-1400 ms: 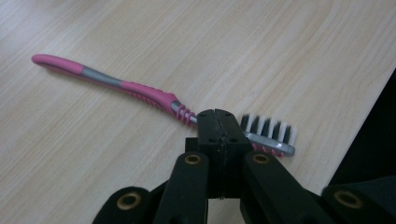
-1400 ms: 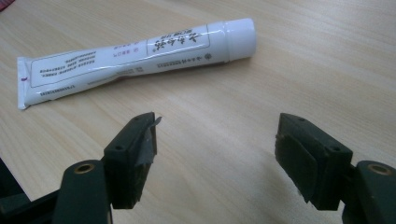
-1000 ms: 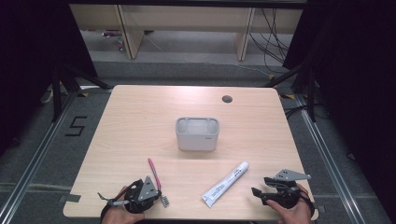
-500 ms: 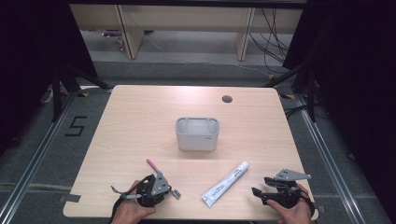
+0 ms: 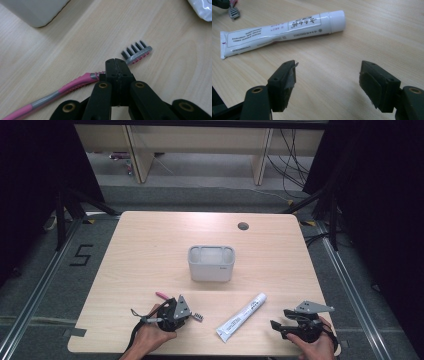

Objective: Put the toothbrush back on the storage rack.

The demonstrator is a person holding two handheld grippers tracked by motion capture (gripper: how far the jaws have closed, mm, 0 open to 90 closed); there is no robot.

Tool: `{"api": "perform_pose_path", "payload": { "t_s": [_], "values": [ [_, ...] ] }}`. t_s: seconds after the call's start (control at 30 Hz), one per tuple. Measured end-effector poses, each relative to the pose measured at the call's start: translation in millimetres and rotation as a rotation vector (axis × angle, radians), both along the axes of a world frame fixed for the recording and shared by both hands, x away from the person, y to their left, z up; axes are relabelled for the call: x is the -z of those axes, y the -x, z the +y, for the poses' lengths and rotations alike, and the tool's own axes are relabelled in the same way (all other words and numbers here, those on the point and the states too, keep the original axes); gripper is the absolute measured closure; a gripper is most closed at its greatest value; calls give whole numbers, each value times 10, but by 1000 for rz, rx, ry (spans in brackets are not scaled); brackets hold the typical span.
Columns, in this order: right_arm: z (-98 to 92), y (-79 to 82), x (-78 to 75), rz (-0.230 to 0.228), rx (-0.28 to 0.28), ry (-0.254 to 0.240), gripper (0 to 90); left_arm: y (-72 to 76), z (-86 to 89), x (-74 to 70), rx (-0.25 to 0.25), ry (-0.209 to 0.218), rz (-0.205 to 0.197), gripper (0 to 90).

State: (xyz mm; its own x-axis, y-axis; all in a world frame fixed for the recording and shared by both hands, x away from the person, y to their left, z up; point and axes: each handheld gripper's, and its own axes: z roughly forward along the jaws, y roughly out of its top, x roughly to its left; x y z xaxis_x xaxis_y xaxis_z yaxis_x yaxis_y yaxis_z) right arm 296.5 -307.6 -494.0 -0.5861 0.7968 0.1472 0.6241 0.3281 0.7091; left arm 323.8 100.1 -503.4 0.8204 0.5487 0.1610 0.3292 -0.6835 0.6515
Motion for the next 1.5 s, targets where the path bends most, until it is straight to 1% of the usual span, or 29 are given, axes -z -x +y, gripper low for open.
{"api": "perform_pose_path", "payload": {
  "t_s": [0.07, 0.1, 0.17, 0.2, 0.23, 0.27, 0.3, 0.33, 0.47, 0.53, 0.73, 0.77, 0.83, 0.87, 0.93, 0.97, 1.03, 1.1, 1.13, 1.17, 1.2, 1.23, 1.27, 1.3, 1.33, 1.4, 1.43, 1.47, 1.5],
  "values": [
    [3, 2, 1, -3, 2, -7, 303, -15, -5, -6, 0, -7, -2, 893],
    [18, 8, 5, 18, 12, -30, 302, -28, -13, -5, -1, -2, -2, 893],
    [12, 5, 4, 18, 9, -21, 303, -53, -28, -10, -4, -1, -3, 893],
    [-2, -2, 2, 4, 2, 1, 303, -72, -33, -15, 1, -2, -2, 893],
    [-3, -2, 0, 2, 1, -1, 303, -86, -42, -18, -2, -4, -4, 892],
    [16, 6, 8, 19, 12, -31, 302, -120, -59, -20, -2, -7, -2, 892],
    [16, 5, 9, 22, 11, -32, 303, -120, -59, -20, -2, -7, -2, 892],
    [-3, -4, 5, 1, 3, -5, 302, -148, -85, -16, -2, -9, 2, 892],
    [-8, -7, 5, -4, 2, -5, 303, -187, -126, -12, 1, -6, 1, 892],
    [-8, -12, 16, 2, -8, -21, 303, -214, -153, -22, 5, -7, -2, 891],
    [-11, -5, 5, -3, 2, -6, 303, -293, -205, -27, 6, -16, 3, 891],
    [-12, -8, 5, -5, 0, -7, 303, -324, -214, -19, 3, -7, 2, 891],
    [-9, -17, 14, 1, -11, -23, 302, -326, -215, -24, -3, -5, 3, 890],
    [-14, -6, 4, -3, 1, -6, 303, -323, -208, -41, 0, 0, 2, 888],
    [-15, -7, 7, -11, 2, -4, 303, -320, -199, -53, 3, -2, 1, 882],
    [-11, -13, 13, -1, -8, -24, 303, -312, -187, -72, 5, -2, 0, 872],
    [-27, -7, 1, 15, -9, -8, 302, -300, -152, -111, 9, 7, 3, 829],
    [-30, -2, -4, 5, -1, 1, 302, -305, -94, -157, 12, 15, 6, 811],
    [-30, -2, -6, 7, -2, 0, 303, -310, -61, -184, 19, 7, 10, 789],
    [-24, -6, -1, 22, -8, -10, 302, -326, 9, -231, 24, 1, -8, 759],
    [-24, -6, -1, 22, -8, -10, 302, -326, 9, -231, 24, 1, -8, 739],
    [-8, 7, 2, 44, 1, -30, 302, -337, 40, -253, 37, -13, -3, 739],
    [-9, 3, 5, 32, -7, -30, 302, -354, 70, -275, 58, -31, 3, 712],
    [-16, -10, 6, 22, -10, -10, 302, -369, 103, -295, 60, -45, -2, 687],
    [-20, -14, 7, 25, -22, -22, 302, -399, 141, -320, 73, -67, 0, 657],
    [-22, -15, 10, 14, -23, -15, 302, -412, 158, -331, 83, -70, 9, 634],
    [-19, -2, -4, 9, -6, 1, 302, -441, 187, -351, 105, -93, 11, 621],
    [-19, -2, -4, 9, -6, 1, 302, -441, 187, -351, 105, -93, 11, 605],
    [-14, -3, -6, 10, -2, 3, 302, -456, 198, -361, 106, -110, 13, 605]
  ]
}}
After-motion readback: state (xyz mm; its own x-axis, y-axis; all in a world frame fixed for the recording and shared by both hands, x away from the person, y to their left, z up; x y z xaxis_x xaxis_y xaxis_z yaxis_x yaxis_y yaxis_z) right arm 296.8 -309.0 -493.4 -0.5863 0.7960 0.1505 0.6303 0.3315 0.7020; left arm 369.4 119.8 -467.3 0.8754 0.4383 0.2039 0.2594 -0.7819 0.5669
